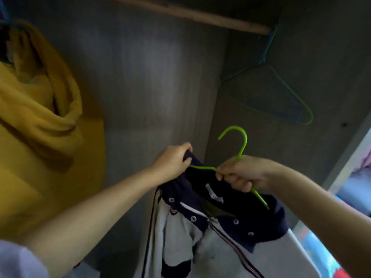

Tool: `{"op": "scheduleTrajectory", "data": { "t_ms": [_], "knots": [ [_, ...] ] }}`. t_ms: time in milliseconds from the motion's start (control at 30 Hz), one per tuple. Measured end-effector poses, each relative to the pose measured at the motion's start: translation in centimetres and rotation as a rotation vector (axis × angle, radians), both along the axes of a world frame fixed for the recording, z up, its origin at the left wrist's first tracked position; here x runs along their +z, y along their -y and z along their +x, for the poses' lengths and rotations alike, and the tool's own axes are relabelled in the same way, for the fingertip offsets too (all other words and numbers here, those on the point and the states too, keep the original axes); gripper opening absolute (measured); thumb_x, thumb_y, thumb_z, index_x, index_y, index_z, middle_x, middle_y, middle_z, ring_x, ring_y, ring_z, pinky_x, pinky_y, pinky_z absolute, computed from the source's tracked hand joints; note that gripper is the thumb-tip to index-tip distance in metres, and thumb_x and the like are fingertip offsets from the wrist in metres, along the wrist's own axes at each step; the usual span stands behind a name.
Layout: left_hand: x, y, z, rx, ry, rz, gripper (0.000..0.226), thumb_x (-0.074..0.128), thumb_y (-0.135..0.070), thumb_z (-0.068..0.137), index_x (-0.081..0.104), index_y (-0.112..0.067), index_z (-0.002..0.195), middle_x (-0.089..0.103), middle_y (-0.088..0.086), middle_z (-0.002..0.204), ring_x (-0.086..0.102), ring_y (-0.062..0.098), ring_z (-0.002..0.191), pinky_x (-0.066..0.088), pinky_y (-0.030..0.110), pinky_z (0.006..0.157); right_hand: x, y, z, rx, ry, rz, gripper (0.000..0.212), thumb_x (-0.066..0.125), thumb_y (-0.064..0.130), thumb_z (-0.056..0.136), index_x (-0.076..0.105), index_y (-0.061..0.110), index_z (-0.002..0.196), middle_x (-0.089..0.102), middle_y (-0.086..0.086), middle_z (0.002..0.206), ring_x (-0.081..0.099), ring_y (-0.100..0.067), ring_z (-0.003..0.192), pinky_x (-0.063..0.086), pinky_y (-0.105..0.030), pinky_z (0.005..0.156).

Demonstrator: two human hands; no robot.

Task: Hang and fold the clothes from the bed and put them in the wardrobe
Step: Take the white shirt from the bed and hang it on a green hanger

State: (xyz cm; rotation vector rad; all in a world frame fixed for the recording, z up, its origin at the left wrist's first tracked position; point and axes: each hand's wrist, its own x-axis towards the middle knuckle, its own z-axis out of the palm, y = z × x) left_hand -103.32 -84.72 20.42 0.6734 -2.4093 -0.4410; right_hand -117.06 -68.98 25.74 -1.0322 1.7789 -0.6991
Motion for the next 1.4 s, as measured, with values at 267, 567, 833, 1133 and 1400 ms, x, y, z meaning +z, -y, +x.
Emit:
{"op": "scheduleTrajectory", "data": {
  "t_ms": [267, 567, 833, 1133, 1400],
  "knots": [
    [2.4, -2.4, 3.5, 0.098, -0.002, -0.014, 0.031, 0.046, -0.035, 0.098, 0.064, -0.010, 0.100, 0.057, 0.010, 0.104, 0.053, 0.024, 0.103, 0.040, 0.036, 0.089, 3.9, 8.9, 3.9, -0.128, 0.492, -0.069, 0.030, 0.030, 0.002, 0.100, 0.043, 0.006, 0.074, 0.028, 0.005, 0.039, 0.027, -0.001, 0.027, 0.026, -0.009, 0.028],
    [12.2, -3.3, 9.5, 0.201, -0.301, 0.309, 0.065, 0.065, -0.052, 0.076, 0.049, -0.016, 0.128, 0.059, 0.003, 0.123, 0.055, 0.019, 0.114, 0.045, 0.037, 0.098, 15.1, 18.6, 14.4, 0.156, 0.361, -0.358, 0.020, 0.021, -0.008, 0.094, 0.041, -0.004, 0.094, 0.070, -0.016, 0.080, 0.065, -0.015, 0.046, 0.050, -0.021, 0.042],
    [18.9, 2.5, 17.4, 0.569, -0.351, -0.193, 0.019, 0.053, -0.016, 0.088, 0.051, -0.008, 0.106, 0.056, 0.009, 0.108, 0.055, 0.026, 0.101, 0.047, 0.038, 0.080, 22.7, 22.8, 22.4, 0.308, -0.450, -0.880, 0.018, 0.055, 0.010, 0.091, 0.055, 0.008, 0.074, 0.060, -0.012, 0.079, 0.059, -0.023, 0.075, 0.045, -0.025, 0.062],
    [17.0, 9.2, 22.9, 1.097, 0.277, -0.501, 0.034, 0.043, -0.019, 0.094, 0.049, -0.015, 0.127, 0.039, 0.006, 0.131, 0.032, 0.026, 0.127, 0.016, 0.045, 0.112, 19.7, 30.2, 29.3, 0.610, -1.033, -0.711, 0.034, 0.039, 0.019, 0.102, 0.059, -0.003, 0.119, 0.059, -0.020, 0.124, 0.056, -0.031, 0.105, 0.041, -0.031, 0.082],
    [16.8, 9.0, 24.7, 1.161, 0.474, -0.624, 0.041, 0.037, -0.009, 0.093, 0.046, -0.009, 0.133, 0.037, 0.010, 0.130, 0.029, 0.029, 0.129, -0.003, 0.061, 0.113, 17.5, 32.5, 29.8, 0.590, -0.483, -0.864, 0.032, 0.045, 0.021, 0.100, 0.053, 0.003, 0.126, 0.059, -0.016, 0.126, 0.055, -0.028, 0.113, 0.037, -0.025, 0.083]
  ]
}}
